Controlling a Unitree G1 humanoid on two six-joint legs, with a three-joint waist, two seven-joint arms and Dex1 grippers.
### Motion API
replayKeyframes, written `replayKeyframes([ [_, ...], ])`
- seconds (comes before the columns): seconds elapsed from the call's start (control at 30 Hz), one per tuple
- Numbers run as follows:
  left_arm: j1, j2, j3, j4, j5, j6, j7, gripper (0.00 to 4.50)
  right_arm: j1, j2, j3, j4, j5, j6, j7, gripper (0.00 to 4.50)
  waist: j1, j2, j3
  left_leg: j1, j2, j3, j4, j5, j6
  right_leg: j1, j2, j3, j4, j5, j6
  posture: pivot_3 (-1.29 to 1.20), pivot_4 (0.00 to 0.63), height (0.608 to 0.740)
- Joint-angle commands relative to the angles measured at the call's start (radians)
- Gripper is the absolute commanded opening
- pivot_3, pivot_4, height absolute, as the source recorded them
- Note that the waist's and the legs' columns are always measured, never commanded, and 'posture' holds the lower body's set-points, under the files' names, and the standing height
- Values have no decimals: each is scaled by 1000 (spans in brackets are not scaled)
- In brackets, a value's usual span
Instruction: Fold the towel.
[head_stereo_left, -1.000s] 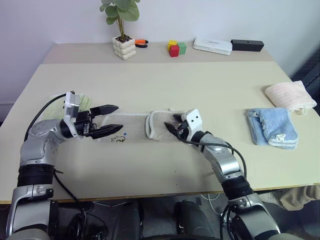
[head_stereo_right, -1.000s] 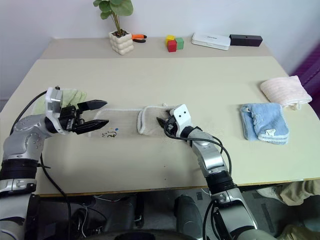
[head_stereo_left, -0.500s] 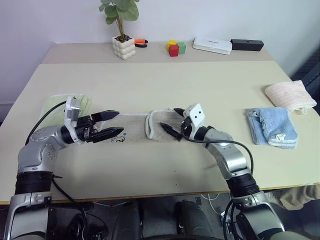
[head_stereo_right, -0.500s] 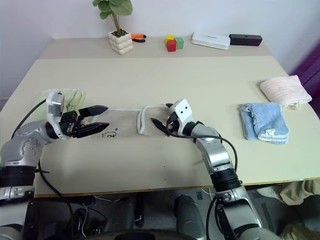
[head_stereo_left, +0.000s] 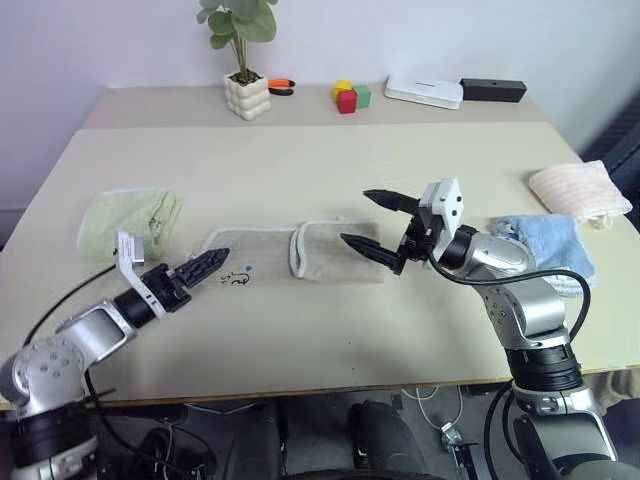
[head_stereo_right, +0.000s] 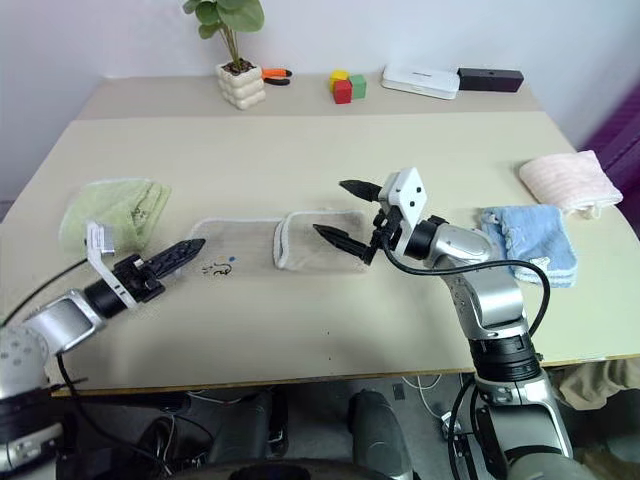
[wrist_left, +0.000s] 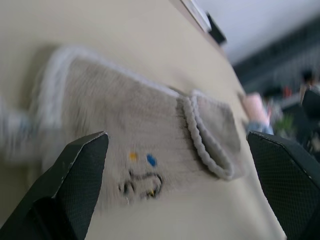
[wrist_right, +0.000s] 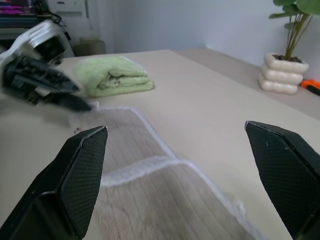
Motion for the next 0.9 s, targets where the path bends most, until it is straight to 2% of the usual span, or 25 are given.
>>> replayKeyframes([
  [0.03, 102, -93, 21, -42, -374, -70, 248, 4500, -12, 21, 11, -8, -10, -44, -9, 4480, -2, 0, 0, 1, 0, 0, 0, 0, 0, 1, -1, 0, 0, 0, 0, 0, 150, 735],
  [0.17, 223, -78, -14, -79, -410, -100, 294, 4500, -19, 26, 23, 15, -21, -65, 1, 4480, -3, 0, 0, 1, -2, 1, 0, 0, 0, 1, -4, 0, 0, -1, -2, 0, 150, 735],
  [0.27, 225, -97, -15, -40, -409, -183, 349, 4500, -25, 28, 29, 24, -27, -74, -1, 4480, 2, 0, 0, 1, -3, -1, 0, 0, -1, 2, -4, -2, 0, -4, -8, 0, 150, 735],
  [0.43, 195, -123, -53, -15, -386, -276, 409, 4500, -20, 27, 34, 25, -40, -82, -6, 4480, 0, 0, 0, 1, -3, -1, 0, 0, -1, 2, -4, -2, -2, -4, -8, 0, 150, 735],
  [0.6, 136, -111, -96, 47, -394, -295, 441, 4500, -14, 31, 38, 20, -53, -86, -19, 4480, 1, 1, -1, 1, -3, 0, 0, 0, -1, 3, -4, -2, -1, -4, -8, 0, 150, 735],
  [0.67, 97, -123, -100, 96, -413, -313, 476, 3985, -17, 34, 37, 20, -61, -89, -32, 4500, 1, 1, -1, 1, -4, -1, 0, 0, -1, 3, -3, -2, -1, -4, -8, 0, 150, 735],
  [0.73, 66, -129, -107, 137, -429, -320, 512, 3210, -20, 34, 34, 21, -64, -89, -39, 4500, 2, 1, -1, 1, -4, -1, 0, 0, -1, 3, -3, -2, -1, -4, -8, 0, 150, 735],
  [0.9, 58, -142, -116, 151, -440, -330, 538, 659, -12, 27, 32, 12, -71, -88, -48, 4500, 2, 4, -2, 1, -4, 0, 0, 0, -1, 3, -3, -2, -2, -4, -7, 0, 150, 735],
])
